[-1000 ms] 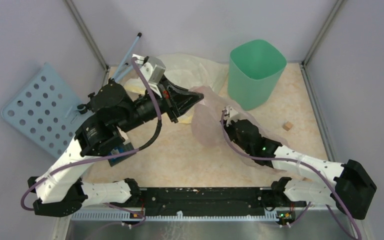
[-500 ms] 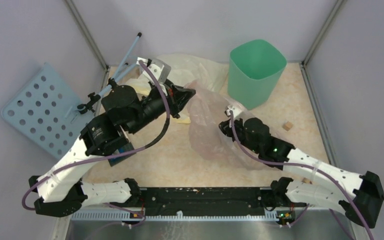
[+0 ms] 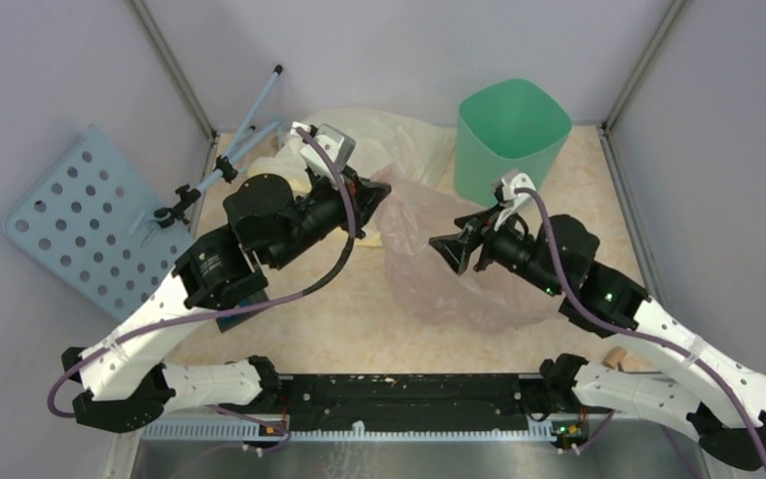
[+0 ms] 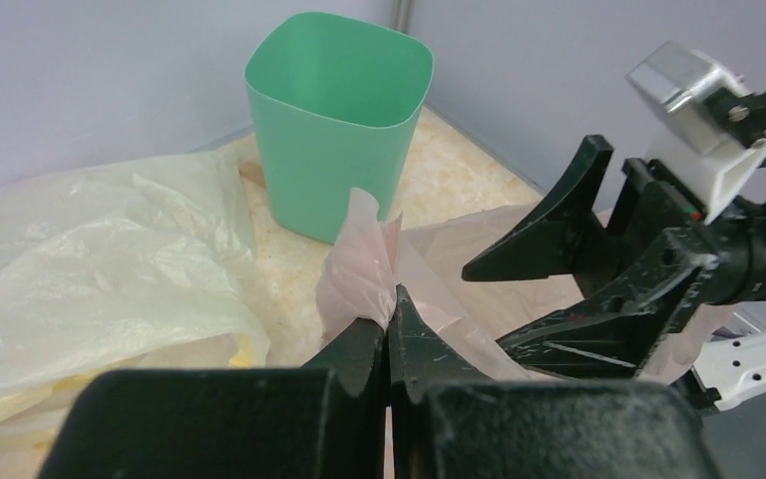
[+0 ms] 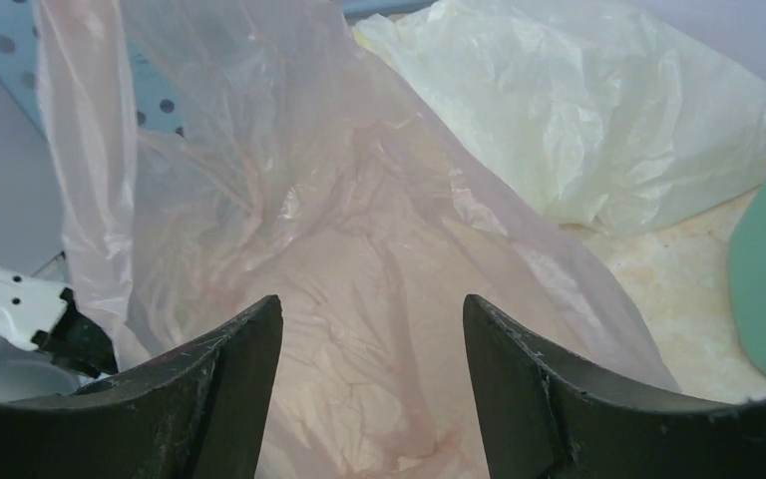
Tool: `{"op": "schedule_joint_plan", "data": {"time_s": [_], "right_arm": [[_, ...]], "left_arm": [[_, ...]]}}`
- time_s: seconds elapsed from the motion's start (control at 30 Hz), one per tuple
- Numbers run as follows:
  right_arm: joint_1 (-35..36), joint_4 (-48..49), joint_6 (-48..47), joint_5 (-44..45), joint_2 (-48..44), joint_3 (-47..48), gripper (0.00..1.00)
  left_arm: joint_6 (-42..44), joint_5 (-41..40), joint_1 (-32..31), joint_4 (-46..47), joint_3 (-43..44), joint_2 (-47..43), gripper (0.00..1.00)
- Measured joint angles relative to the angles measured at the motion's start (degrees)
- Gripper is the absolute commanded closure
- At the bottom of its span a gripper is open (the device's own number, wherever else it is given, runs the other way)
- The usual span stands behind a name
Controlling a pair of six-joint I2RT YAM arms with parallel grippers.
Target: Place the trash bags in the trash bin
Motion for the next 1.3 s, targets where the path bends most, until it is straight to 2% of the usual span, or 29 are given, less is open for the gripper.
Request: {"op": "schedule_joint_plan", "data": {"time_s": [0.13, 0.43, 0.57, 0.73, 0.87, 1.07, 1.13, 1.3], "right_arm": [[0.00, -1.49, 1.97, 0.46, -0.90, 2.40, 0.22], [0.00, -8.63, 4.09, 6.78, -5.64, 10.16, 0.20], [0.00, -14.93, 3.54, 11.32, -7.04, 13.03, 0.14], [0.00, -22.99, 0.17, 11.69, -5.57, 15.93, 0.14], [0.00, -27.43, -1.27, 11.74, -0.42, 16.44, 0.14], [0.00, -28.50, -3.17, 7.91, 4.37, 10.16, 0.14], [0.00, -28.30, -3.69, 6.58, 3.91, 8.61, 0.15], [0.02, -28.28, -4.72, 5.29, 3.48, 8.20, 0.27]], "left_arm": [[0.39, -1.79, 0.00, -0.13, -0.09, 0.52, 1.00], [1.66, -6.49, 0.00, -1.11, -0.07, 0.61, 1.00], [1.97, -6.19, 0.00, -0.94, -0.07, -1.44, 1.00], [2.12, -4.87, 0.00, 0.31, -0.04, -3.72, 1.00], [2.12, -3.87, 0.00, 0.46, -0.07, -3.87, 1.00], [2.14, -3.69, 0.00, 0.42, -0.15, -3.91, 1.00], [2.29, -3.69, 0.00, 0.42, -0.37, -3.93, 1.00], [2.51, -3.74, 0.00, 0.37, -0.92, -4.13, 1.00]]}}
